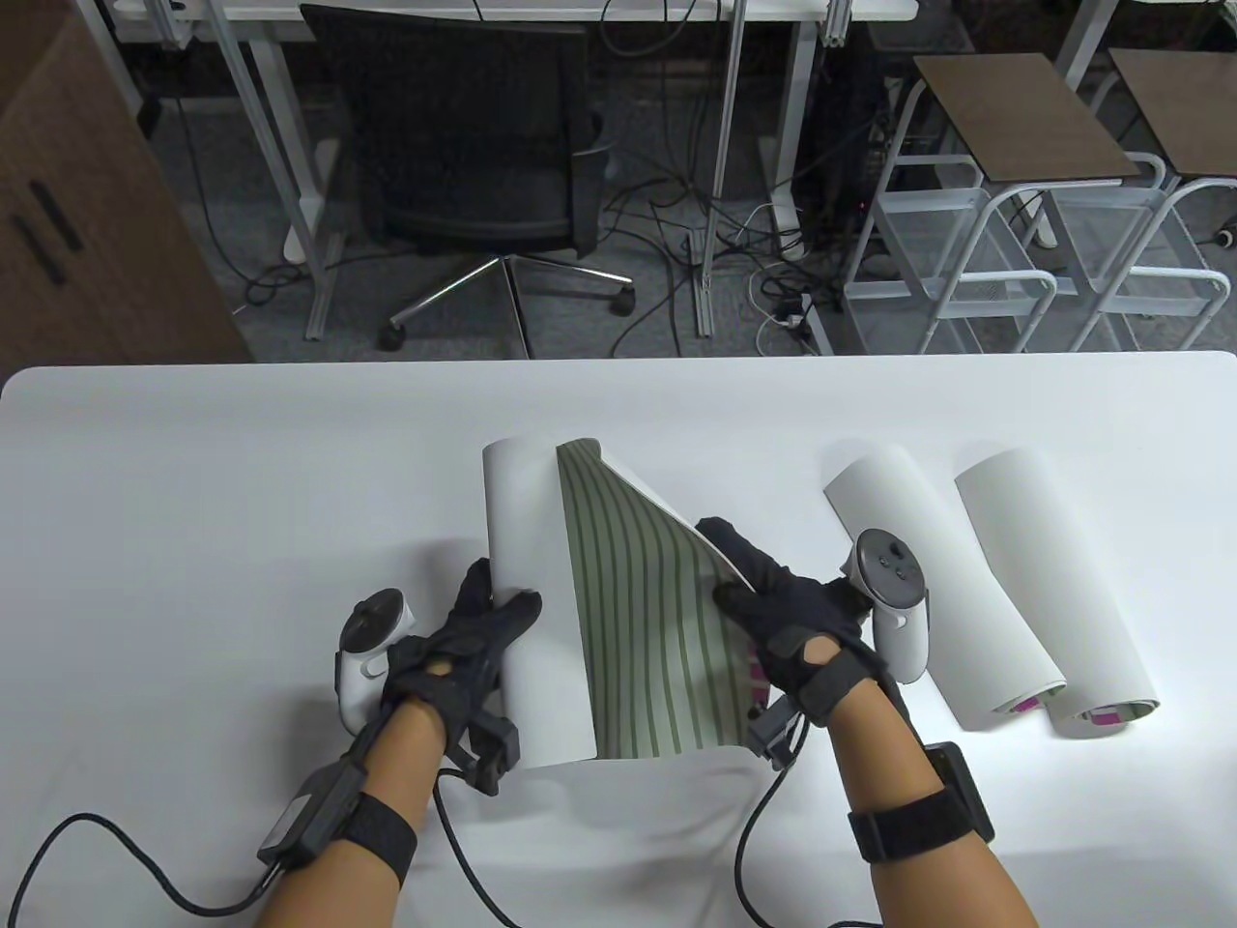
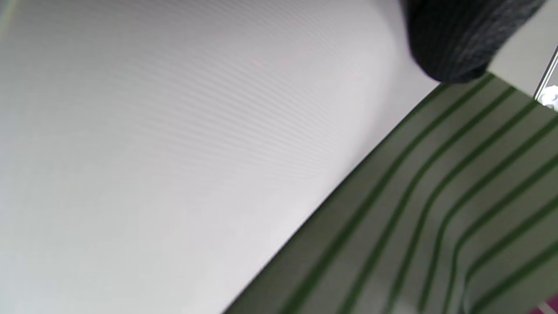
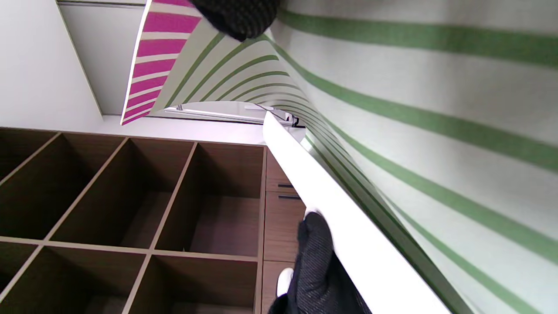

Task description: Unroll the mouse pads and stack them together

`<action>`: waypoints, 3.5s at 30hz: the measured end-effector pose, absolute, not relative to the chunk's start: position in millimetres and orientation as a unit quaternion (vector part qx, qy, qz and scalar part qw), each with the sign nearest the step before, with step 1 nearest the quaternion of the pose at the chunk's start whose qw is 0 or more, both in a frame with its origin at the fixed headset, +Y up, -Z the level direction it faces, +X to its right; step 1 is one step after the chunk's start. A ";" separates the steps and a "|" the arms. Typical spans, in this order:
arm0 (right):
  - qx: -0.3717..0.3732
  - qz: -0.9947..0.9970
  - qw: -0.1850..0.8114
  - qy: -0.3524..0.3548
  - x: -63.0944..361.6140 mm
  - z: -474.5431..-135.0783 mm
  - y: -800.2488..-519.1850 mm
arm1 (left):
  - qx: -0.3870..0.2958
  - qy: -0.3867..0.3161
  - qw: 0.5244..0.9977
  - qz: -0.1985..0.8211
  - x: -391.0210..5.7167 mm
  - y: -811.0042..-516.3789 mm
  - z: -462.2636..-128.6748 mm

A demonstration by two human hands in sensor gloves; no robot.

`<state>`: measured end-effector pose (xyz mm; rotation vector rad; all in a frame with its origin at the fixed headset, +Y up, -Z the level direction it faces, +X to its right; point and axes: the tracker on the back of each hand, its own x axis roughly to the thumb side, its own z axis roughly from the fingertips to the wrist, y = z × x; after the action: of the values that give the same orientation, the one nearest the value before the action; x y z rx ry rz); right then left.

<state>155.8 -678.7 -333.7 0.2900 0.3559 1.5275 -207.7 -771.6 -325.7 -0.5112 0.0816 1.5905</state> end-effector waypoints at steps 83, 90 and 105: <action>-0.133 0.934 0.308 0.124 210.6 -377.1 -741.0 | -0.224 0.135 0.936 0.235 -249.0 -747.7 -361.4; 0.055 0.977 0.148 0.145 153.8 -366.8 -716.1 | -0.176 0.035 0.978 0.108 -227.1 -732.5 -349.1; 0.108 0.951 0.025 0.288 183.1 -329.2 -759.5 | -0.293 0.016 0.951 0.093 -232.3 -767.3 -352.8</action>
<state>183.1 -759.5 -329.2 0.3349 0.8916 2.9411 -232.3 -767.3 -352.8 -0.5958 0.0330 0.1899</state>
